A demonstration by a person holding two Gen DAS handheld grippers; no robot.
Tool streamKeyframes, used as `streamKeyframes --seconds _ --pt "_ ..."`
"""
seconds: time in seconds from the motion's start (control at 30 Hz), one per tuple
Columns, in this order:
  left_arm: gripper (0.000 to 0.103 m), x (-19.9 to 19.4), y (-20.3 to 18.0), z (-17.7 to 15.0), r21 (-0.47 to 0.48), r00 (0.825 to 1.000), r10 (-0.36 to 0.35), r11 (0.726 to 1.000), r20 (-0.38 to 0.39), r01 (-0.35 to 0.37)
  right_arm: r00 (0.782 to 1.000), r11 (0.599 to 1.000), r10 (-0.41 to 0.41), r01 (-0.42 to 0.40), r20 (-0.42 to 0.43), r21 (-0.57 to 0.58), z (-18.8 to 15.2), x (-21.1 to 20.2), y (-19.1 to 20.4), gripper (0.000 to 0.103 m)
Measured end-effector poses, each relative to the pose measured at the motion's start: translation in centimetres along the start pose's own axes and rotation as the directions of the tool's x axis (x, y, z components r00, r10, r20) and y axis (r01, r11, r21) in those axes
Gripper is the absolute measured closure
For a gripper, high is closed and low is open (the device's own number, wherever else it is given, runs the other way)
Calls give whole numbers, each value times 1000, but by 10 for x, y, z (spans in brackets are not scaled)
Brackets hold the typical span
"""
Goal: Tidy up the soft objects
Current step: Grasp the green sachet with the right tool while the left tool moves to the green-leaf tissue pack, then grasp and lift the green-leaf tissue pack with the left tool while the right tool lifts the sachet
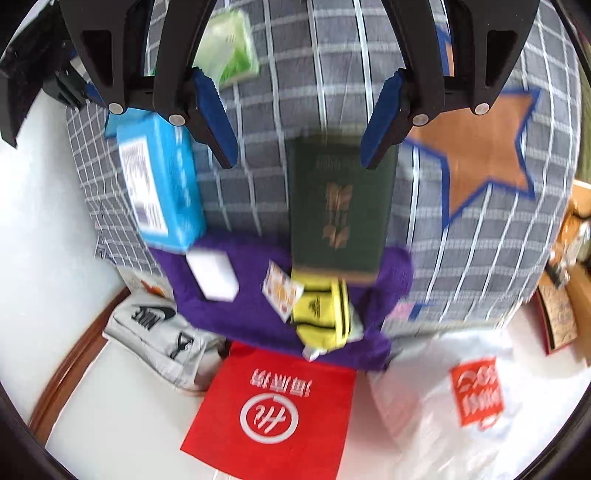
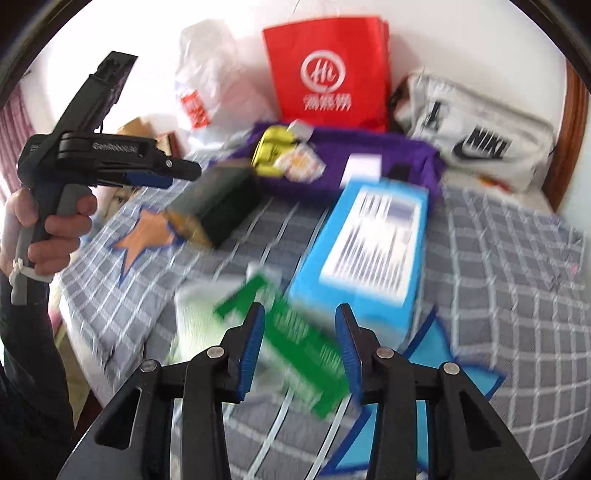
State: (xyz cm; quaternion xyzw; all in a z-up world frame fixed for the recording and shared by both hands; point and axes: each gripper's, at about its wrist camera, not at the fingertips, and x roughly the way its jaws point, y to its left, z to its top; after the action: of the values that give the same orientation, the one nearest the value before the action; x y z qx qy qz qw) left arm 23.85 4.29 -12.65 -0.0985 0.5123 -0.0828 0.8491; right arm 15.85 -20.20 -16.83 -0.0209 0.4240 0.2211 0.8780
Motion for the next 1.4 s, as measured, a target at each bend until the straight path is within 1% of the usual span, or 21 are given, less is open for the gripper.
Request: streamKeyframes --seconds 0.1,0.17,0.3,0.4,0.5,0.53,0.57,0.6,0.67,0.7,0.73,0.87,0.93,1.07,1.2,1.23,1.27,1.3,1.33,1.37,1.4 --pt "36 -2 3 -26 -4 1000 0 1000 -13 0 1000 1000 -13 13 -27 -24 -18 9 2 63" --pt "36 -2 5 -41 -11 1000 3 1000 -17 -3 999 998 -34 33 -27 -47 -27 13 5 63" --pt "36 1 11 -66 -35 999 35 999 -42 -37 994 993 -89 83 -65 -87 -41 26 11 62" --pt "36 3 12 -76 -53 998 20 998 -55 -23 993 989 -103 96 -55 -110 -50 31 19 61" --pt "36 5 9 -86 -49 998 14 999 -65 -17 983 972 -181 176 -18 -155 -52 37 28 60" --pt "36 7 8 -88 -46 997 13 999 -71 -16 981 969 -192 188 -10 -159 -51 39 29 60" --pt "36 8 7 -91 -44 997 9 999 -78 -13 979 967 -204 202 1 -159 -51 41 29 62" --pt "36 9 6 -95 -45 996 1 999 -85 -5 978 966 -211 209 5 -151 -50 43 28 69" --pt "36 11 5 -101 -53 996 -12 999 -91 7 977 966 -214 213 6 -144 -50 42 28 70" --pt "36 11 5 -103 -53 996 -17 999 -93 12 976 966 -216 215 13 -146 -51 39 29 88" --pt "36 11 4 -105 -52 995 -21 998 -94 17 977 966 -211 211 16 -148 -51 37 29 92" --pt "36 11 0 -113 -54 994 -63 997 -93 58 978 970 -207 207 18 -126 -60 16 32 94" --pt "36 8 -3 -117 -55 993 -85 995 -83 81 975 969 -219 220 16 -111 -66 4 31 95" --pt "36 7 -11 -121 -37 994 -94 995 -62 92 976 975 -218 217 -9 -56 -79 -15 23 95" --pt "36 14 -20 -123 11 997 -31 999 -64 32 985 985 -171 170 -28 -24 -87 -17 18 91" --pt "36 17 -22 -123 17 997 -23 1000 -72 24 987 987 -157 157 -31 -19 -87 -15 17 85" --pt "36 18 -23 -124 23 997 -22 999 -75 24 990 990 -138 138 -37 -8 -88 -12 16 81" --pt "36 18 -25 -124 31 997 -27 999 -69 29 992 993 -120 120 -40 -2 -88 -10 16 73" --pt "36 17 -26 -124 40 998 -28 999 -64 31 995 995 -94 95 -35 5 -88 -10 15 67" --pt "36 17 -28 -124 45 998 -26 999 -61 29 996 996 -84 84 -23 8 -88 -12 15 63" --pt "36 18 -28 -122 42 998 -27 999 -62 29 997 997 -82 82 -14 9 -88 -13 15 56"
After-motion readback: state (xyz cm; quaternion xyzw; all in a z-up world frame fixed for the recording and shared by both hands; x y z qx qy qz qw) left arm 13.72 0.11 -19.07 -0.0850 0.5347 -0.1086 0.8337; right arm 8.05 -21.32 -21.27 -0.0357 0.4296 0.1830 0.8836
